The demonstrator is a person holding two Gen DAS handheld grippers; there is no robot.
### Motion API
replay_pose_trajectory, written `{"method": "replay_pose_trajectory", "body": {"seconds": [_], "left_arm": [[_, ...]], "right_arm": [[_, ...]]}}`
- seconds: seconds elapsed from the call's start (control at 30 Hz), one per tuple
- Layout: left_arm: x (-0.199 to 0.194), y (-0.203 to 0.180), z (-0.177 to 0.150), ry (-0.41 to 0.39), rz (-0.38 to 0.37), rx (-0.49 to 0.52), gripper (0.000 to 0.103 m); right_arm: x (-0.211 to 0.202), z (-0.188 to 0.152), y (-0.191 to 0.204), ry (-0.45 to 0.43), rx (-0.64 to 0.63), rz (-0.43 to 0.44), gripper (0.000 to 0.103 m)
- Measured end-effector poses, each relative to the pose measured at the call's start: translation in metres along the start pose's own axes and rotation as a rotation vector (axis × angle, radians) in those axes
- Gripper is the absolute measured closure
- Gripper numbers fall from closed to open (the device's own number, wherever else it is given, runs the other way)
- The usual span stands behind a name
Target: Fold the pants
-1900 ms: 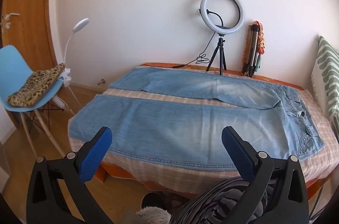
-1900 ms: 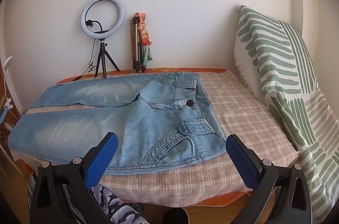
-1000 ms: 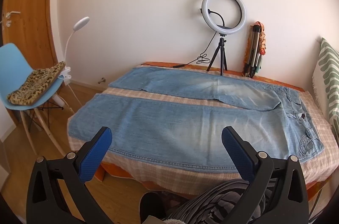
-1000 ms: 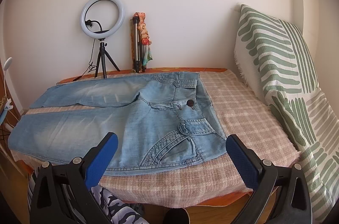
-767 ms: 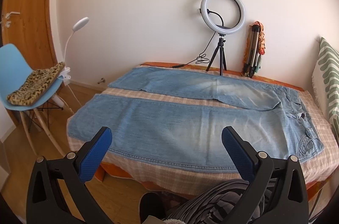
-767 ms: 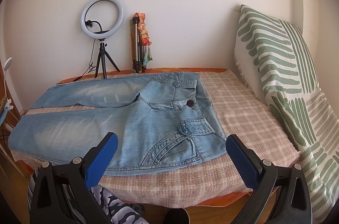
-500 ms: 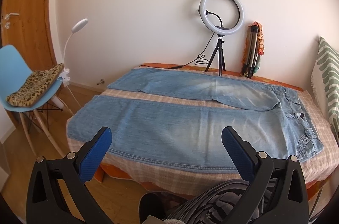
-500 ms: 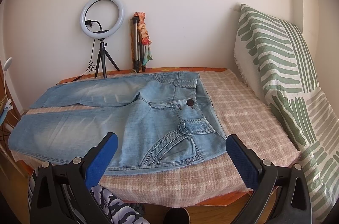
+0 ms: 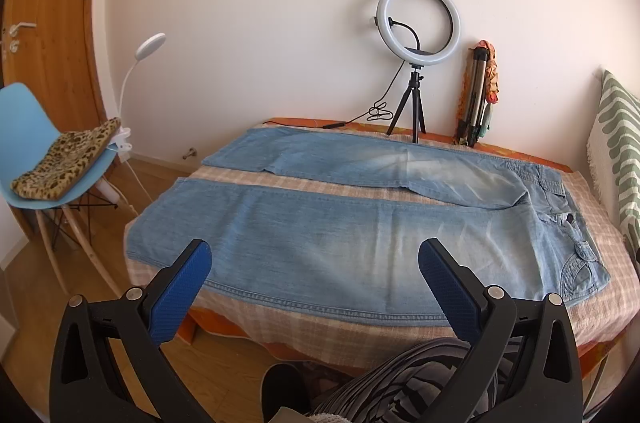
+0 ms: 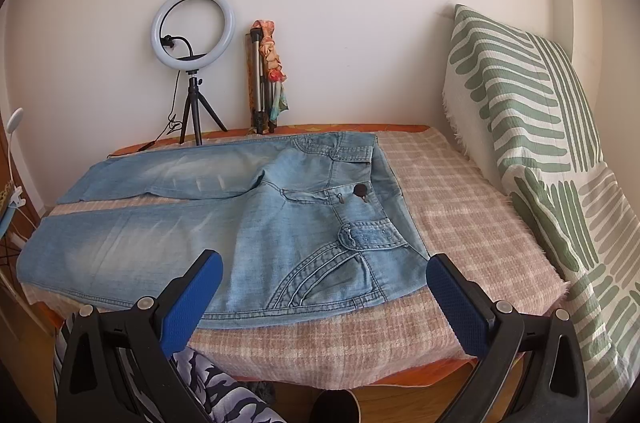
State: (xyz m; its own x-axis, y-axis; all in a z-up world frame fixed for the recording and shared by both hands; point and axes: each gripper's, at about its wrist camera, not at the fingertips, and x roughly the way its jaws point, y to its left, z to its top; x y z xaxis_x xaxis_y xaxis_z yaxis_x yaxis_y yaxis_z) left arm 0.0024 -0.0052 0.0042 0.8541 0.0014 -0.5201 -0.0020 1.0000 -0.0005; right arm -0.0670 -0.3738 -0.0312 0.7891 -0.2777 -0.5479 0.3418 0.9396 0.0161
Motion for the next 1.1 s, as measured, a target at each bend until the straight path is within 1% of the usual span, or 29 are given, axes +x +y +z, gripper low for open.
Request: {"method": "replay_pose_trajectory", "body": {"seconds": [0.8,1.1], "left_arm": [[0.0032,0.0016,-0.0016,0.005,-0.003,-0.003,0.0],[0.0082,0.0024,-0.0033,0.013,-0.002,-0.005,0.0]], "right_arm": [[0.0008,-0.0029,0.0022,0.007,0.004,0.006,0.0],[0.0056,-0.0017,0.0026,0.022,0.003,0.01,0.0]]}}
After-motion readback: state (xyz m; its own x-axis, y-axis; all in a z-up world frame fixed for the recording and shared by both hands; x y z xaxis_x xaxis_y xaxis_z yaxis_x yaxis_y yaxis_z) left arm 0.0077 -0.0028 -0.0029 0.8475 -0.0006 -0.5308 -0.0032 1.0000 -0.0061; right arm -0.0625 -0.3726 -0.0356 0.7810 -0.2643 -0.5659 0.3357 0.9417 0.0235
